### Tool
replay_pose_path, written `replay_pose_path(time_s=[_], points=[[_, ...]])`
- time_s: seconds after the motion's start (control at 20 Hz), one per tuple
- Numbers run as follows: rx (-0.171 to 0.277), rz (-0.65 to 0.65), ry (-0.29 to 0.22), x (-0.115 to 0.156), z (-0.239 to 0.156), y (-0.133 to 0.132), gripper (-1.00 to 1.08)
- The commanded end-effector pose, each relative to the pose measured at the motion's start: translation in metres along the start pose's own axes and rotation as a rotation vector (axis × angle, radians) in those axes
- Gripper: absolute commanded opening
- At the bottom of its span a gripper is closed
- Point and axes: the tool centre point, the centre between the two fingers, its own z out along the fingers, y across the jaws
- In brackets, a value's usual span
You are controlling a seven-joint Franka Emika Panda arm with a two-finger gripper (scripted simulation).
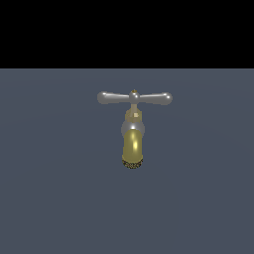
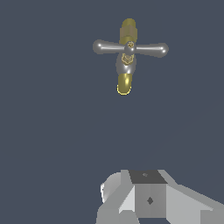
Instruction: Turn on the faucet by rotating a designated handle.
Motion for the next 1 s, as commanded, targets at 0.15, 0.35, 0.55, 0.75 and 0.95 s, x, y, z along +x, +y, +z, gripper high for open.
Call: replay_pose_path(time_s=[0.15,0.35,0.55,0.75,0.95], points=[[0.020,0.029,-0.004,0.009,0.003,-0.002,-1.00],[0.048,0.073,-0.012,0.022,0.007,-0.004,-1.00],[0.083,0.139,-0.026,0.041,0.015,-0.008,-1.00],[0.122,0.229,-0.047,0.066,0.027,-0.013,-1.00],[0.155,0.336,-0.075,0.092,0.043,-0.018,-1.00]])
